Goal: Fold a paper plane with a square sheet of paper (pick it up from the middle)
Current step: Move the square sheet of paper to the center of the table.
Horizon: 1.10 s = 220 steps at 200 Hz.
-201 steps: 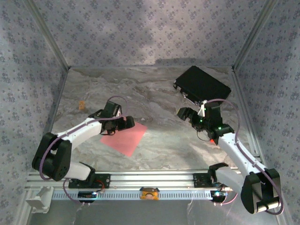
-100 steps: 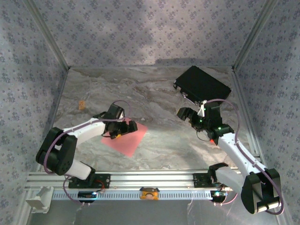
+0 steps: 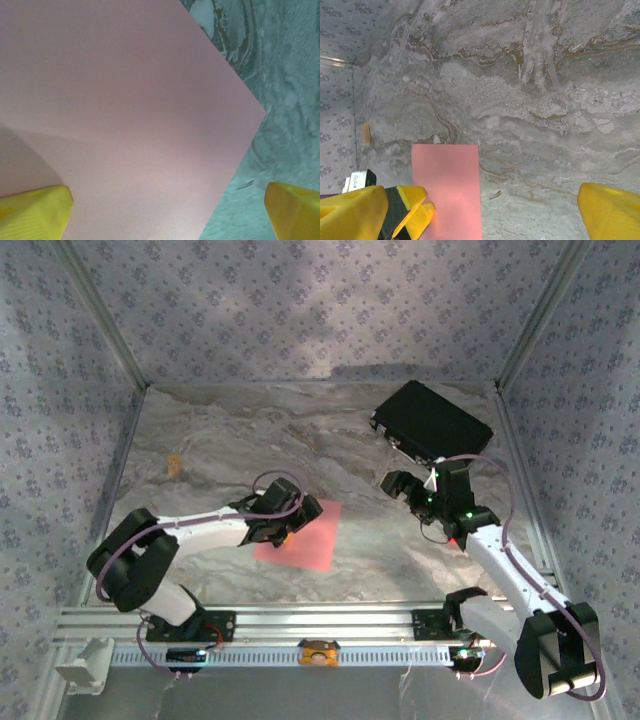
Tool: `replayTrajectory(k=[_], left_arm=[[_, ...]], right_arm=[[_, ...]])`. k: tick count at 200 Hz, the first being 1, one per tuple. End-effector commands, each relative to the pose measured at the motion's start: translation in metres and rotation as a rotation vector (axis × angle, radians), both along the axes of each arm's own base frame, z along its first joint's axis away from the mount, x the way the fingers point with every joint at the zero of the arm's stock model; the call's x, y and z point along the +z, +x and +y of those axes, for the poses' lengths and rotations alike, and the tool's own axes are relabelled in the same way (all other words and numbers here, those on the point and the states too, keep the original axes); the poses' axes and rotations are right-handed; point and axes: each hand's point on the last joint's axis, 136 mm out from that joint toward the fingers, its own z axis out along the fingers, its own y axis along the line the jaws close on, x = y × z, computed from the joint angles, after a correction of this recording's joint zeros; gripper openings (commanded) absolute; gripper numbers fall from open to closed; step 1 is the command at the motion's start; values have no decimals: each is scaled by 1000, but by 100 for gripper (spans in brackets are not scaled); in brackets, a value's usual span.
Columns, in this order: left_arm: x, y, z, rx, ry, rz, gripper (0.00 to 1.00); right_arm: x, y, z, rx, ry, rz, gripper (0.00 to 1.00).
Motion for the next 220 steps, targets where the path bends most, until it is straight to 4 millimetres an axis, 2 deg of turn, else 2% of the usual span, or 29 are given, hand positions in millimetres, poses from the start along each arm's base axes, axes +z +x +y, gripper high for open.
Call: replayTrajectory(k=[1,39,62,84,101,140,165,220], left_arm=[[-21,-4,1,139,-54,77,100],[0,5,-6,120,-69,-8,100],[19,8,9,56,65,-75,100],[29,8,26,-18,198,-112,100],[31,9,25,-95,192,-107,100],[23,6,20,-189,184,-63,100],[12,2,17,-189,181,-15,100],[-7,-3,-3,-227,172,50,99]], right_arm=[[-4,-4,-7,-36,-4,24,99],[-2,-3,-5,-25,5,16,99],[2,-3,0,12,20,-13,99],[7,-3,5,46,40,-45,99],[8,-2,7,47,45,-53,99],[8,-1,7,45,45,-48,99],[4,-1,7,43,43,-34,99],[3,-1,11,65,53,-21,99]])
